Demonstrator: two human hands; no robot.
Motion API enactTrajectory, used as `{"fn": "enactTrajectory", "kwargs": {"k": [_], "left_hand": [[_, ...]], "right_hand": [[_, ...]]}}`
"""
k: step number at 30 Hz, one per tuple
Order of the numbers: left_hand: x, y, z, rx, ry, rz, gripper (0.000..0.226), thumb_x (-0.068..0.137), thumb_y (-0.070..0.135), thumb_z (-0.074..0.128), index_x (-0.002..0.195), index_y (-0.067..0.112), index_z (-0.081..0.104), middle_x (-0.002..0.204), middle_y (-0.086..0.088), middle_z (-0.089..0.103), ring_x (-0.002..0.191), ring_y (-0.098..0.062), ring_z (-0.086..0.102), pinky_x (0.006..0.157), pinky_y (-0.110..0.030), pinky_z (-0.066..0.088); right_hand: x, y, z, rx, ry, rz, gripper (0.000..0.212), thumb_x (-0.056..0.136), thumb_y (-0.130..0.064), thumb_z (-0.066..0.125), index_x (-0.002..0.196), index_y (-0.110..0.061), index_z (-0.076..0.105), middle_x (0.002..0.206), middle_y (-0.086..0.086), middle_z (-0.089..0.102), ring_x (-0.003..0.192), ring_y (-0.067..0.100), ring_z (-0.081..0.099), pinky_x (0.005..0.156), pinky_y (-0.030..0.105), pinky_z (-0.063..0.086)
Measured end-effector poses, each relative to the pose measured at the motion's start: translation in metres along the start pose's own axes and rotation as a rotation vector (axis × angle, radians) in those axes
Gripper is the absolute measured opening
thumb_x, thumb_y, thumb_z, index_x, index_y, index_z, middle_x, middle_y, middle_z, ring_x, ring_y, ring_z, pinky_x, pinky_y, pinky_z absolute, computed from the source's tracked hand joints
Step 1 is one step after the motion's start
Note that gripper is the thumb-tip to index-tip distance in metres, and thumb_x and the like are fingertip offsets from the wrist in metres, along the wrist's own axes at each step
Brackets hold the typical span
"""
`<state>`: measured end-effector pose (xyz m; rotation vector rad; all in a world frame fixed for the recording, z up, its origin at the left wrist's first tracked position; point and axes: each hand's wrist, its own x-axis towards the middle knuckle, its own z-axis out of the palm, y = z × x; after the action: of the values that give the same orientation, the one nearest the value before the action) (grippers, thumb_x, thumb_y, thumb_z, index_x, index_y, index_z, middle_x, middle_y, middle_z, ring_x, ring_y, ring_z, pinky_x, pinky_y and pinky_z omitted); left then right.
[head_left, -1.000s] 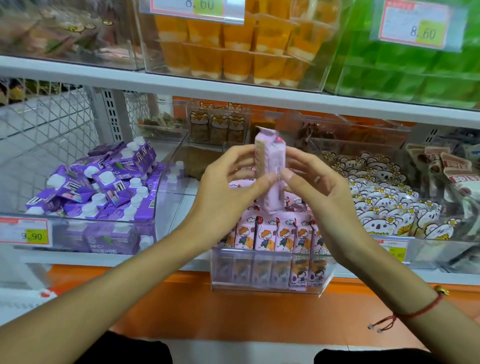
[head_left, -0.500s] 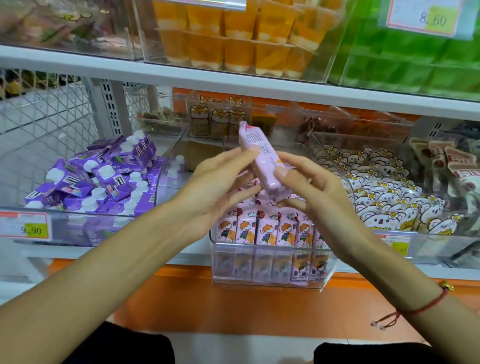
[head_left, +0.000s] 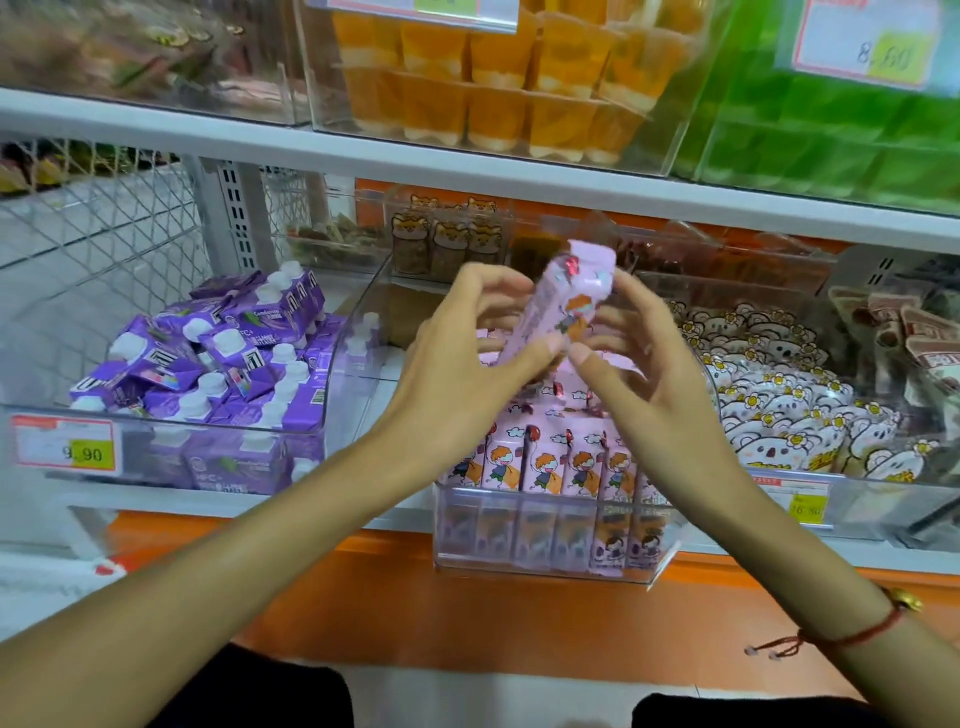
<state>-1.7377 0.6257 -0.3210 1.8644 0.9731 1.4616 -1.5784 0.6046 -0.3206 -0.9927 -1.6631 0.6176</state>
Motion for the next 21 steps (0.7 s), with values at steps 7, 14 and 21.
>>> {"fn": "enactTrajectory", "kwargs": {"k": [7,14,21], "left_hand": [[-0.005,-0.013,-0.009,0.28,0.022,0.082,0.035,0.083,0.022,0.072,0.116,0.032,0.064,0.129,0.017,0.058,0.124,-0.003,0.049,0.107,-0.033,0.039],[-0.009,-0.035,-0.03,0.447,0.04,-0.221,0.054,0.085,0.024,0.067,0.134,0.021,0.044,0.132,0.006,0.048,0.119,-0.011,0.047,0.096,-0.027,0.038],[-0.011,-0.037,-0.037,0.406,-0.001,-0.349,0.018,0.087,0.032,0.061,0.098,0.043,0.051,0.093,0.022,0.061,0.095,-0.005,0.062,0.089,-0.034,0.049]], "right_hand": [[0.002,0.006,0.004,0.005,0.092,-0.048,0.035,0.085,-0.014,0.069,0.113,-0.025,0.051,0.1,-0.022,0.063,0.098,-0.001,0.062,0.079,0.014,0.049],[0.046,0.031,0.008,-0.057,0.256,0.104,0.041,0.086,-0.005,0.067,0.115,-0.012,0.038,0.111,0.012,0.06,0.097,0.018,0.064,0.084,0.033,0.055],[0.098,0.05,0.026,-0.326,0.057,0.124,0.04,0.091,-0.006,0.059,0.12,-0.013,0.033,0.093,0.003,0.061,0.087,0.023,0.065,0.077,0.037,0.056]]}}
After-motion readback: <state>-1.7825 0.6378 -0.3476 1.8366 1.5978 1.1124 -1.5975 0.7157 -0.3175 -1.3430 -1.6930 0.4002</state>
